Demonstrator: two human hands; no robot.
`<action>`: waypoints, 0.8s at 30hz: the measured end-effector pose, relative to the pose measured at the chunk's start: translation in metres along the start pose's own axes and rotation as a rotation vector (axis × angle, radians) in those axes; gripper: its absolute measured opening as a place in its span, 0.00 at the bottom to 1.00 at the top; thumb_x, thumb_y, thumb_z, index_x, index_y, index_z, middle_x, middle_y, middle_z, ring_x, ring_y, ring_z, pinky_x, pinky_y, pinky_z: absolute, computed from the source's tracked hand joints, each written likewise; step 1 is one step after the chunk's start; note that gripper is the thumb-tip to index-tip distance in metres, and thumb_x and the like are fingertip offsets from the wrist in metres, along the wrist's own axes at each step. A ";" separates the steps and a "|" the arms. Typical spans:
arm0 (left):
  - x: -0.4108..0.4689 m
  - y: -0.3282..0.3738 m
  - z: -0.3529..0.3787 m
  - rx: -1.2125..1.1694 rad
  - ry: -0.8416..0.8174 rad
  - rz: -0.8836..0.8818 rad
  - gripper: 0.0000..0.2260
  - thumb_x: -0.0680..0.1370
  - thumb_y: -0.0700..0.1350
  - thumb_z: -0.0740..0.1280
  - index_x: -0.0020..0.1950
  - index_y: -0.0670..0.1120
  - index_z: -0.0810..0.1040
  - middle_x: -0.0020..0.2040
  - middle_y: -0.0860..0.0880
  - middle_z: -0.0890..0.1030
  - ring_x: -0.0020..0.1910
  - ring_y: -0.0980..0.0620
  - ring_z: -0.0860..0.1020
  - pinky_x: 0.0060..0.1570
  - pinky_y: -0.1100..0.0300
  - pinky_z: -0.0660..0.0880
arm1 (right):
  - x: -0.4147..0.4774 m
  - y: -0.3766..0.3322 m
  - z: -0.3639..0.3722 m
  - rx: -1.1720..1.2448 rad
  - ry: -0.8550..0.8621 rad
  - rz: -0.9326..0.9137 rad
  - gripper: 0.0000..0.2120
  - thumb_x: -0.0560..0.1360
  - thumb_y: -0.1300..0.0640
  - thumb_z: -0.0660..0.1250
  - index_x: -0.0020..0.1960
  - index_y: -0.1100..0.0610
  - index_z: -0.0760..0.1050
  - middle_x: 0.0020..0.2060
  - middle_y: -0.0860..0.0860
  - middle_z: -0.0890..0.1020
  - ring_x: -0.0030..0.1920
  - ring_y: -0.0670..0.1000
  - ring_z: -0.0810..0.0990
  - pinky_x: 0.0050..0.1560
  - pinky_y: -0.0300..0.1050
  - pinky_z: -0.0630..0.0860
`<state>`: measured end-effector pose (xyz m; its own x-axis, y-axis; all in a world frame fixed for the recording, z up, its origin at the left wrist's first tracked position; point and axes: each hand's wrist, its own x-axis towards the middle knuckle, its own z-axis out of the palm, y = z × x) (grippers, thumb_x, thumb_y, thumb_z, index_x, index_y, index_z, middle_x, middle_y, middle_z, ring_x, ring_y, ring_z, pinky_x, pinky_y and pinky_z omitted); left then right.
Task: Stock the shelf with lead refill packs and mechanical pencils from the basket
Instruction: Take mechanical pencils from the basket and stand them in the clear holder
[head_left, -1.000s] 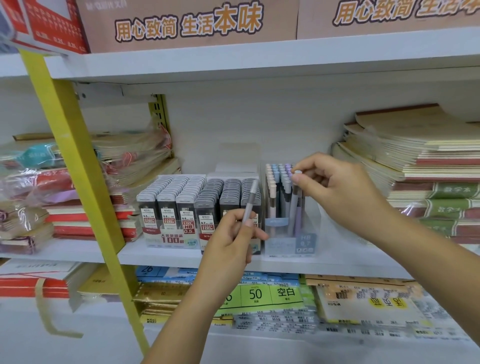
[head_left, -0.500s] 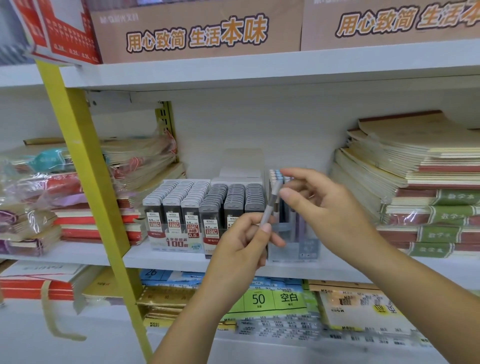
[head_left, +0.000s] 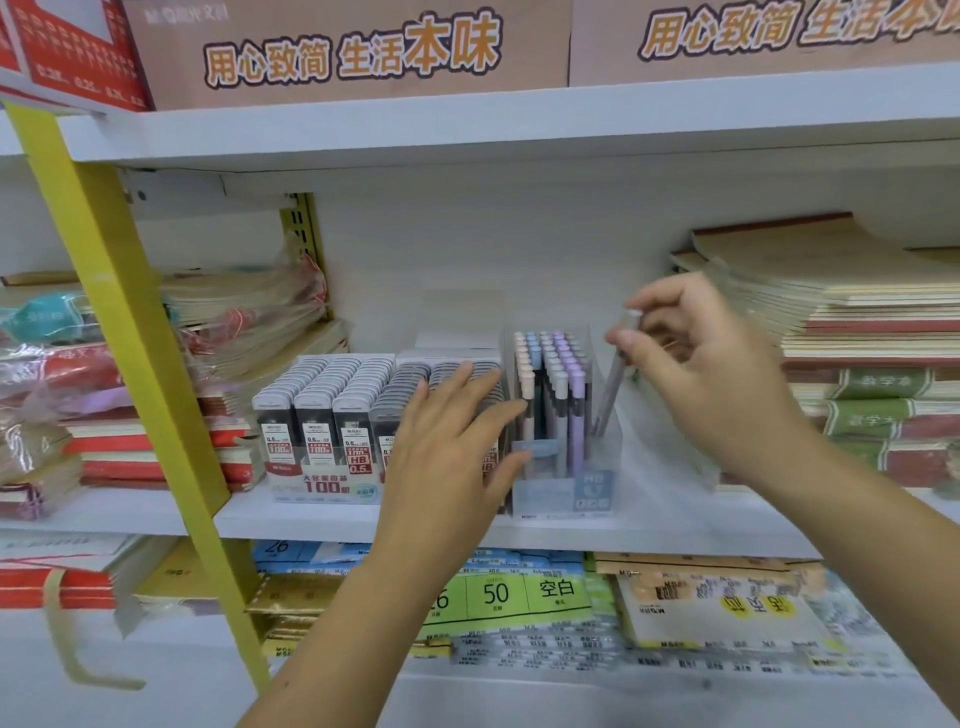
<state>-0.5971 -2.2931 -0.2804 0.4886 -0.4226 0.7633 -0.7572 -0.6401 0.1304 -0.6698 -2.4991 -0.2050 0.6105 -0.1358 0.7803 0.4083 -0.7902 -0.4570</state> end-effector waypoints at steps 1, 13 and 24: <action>0.000 -0.001 0.001 0.002 -0.017 -0.002 0.18 0.74 0.49 0.76 0.63 0.48 0.82 0.70 0.47 0.77 0.73 0.44 0.72 0.73 0.38 0.64 | -0.002 0.003 0.005 -0.040 -0.036 -0.006 0.10 0.77 0.55 0.68 0.53 0.45 0.69 0.43 0.43 0.81 0.44 0.41 0.80 0.44 0.37 0.77; -0.002 -0.008 0.007 -0.031 0.009 0.040 0.13 0.73 0.47 0.77 0.56 0.49 0.85 0.68 0.48 0.79 0.70 0.46 0.75 0.73 0.40 0.64 | -0.008 0.009 0.016 -0.085 -0.110 -0.026 0.11 0.75 0.56 0.71 0.51 0.45 0.72 0.41 0.37 0.78 0.48 0.35 0.77 0.45 0.25 0.72; -0.002 -0.010 0.009 -0.065 0.036 0.043 0.12 0.72 0.47 0.78 0.55 0.50 0.85 0.68 0.49 0.79 0.69 0.46 0.76 0.73 0.42 0.63 | -0.007 0.010 0.016 -0.082 -0.065 -0.008 0.10 0.72 0.53 0.73 0.49 0.46 0.73 0.39 0.38 0.79 0.45 0.37 0.78 0.43 0.25 0.73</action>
<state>-0.5867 -2.2912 -0.2891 0.4405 -0.4247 0.7910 -0.8039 -0.5788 0.1369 -0.6588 -2.4960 -0.2216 0.6514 -0.0921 0.7531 0.3580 -0.8379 -0.4121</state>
